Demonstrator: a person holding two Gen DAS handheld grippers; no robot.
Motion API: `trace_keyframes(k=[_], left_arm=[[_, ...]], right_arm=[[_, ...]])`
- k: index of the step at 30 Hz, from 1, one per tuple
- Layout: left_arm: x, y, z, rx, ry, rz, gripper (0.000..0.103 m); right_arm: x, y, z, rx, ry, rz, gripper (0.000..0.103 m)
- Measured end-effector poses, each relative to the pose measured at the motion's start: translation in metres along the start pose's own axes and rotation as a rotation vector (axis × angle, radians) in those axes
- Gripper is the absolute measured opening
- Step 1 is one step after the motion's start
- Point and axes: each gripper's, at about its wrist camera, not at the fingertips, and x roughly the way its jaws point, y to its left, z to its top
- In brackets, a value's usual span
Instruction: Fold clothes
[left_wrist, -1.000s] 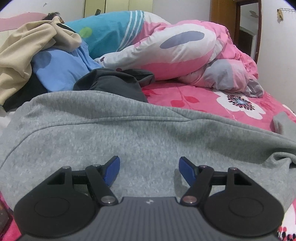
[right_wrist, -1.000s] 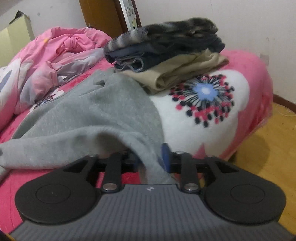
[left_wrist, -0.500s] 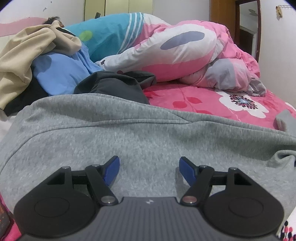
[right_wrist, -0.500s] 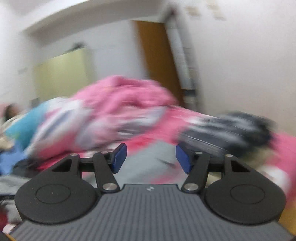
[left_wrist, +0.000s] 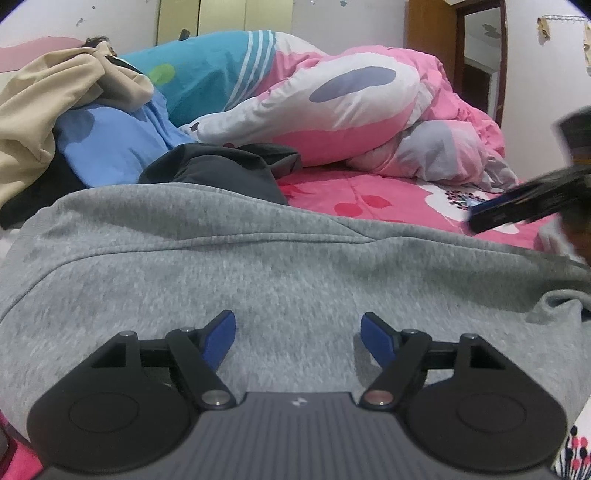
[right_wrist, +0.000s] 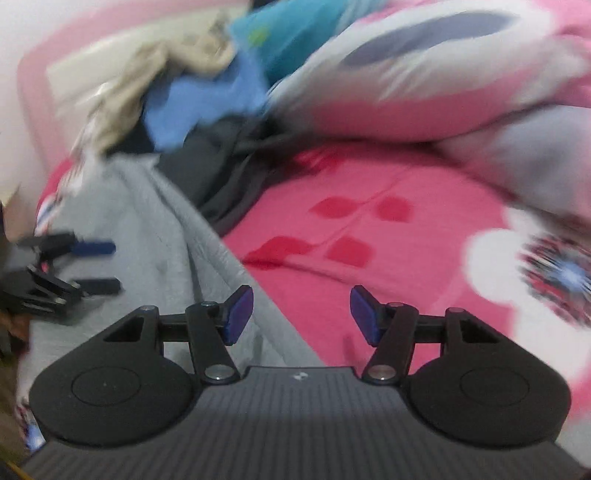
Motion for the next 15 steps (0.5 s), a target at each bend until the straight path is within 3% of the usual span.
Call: trace_keyframes(k=[4,5,6,7,8,15], left_arm=[[0.000,0.006,-0.002,-0.032,-0.013,-0.030,0.078],[0.000,0.007,-0.003,-0.037,-0.018,-0.035,0.078],[0.000,0.008,-0.004,-0.039,-0.023,-0.039,0.079],[0.000,0.008,-0.004,-0.044,-0.027,-0.031,0.079],[0.000,0.008,-0.003,-0.049,-0.030,-0.021,0.078],[0.002,0.014,0.003,-0.104,-0.056,0.071,0.075]], right_arm=[[0.048,0.010,0.013,-0.087,0.141,0.090,0.057],[0.060,0.012,0.016,-0.109,0.177,0.113,0.053],[0.067,0.015,0.017,-0.120,0.193,0.124,0.042],[0.067,0.018,0.016,-0.116,0.183,0.121,0.031],[0.066,0.021,0.016,-0.105,0.169,0.125,0.005],[0.050,0.039,0.045,-0.181,-0.030,0.088,0.001]])
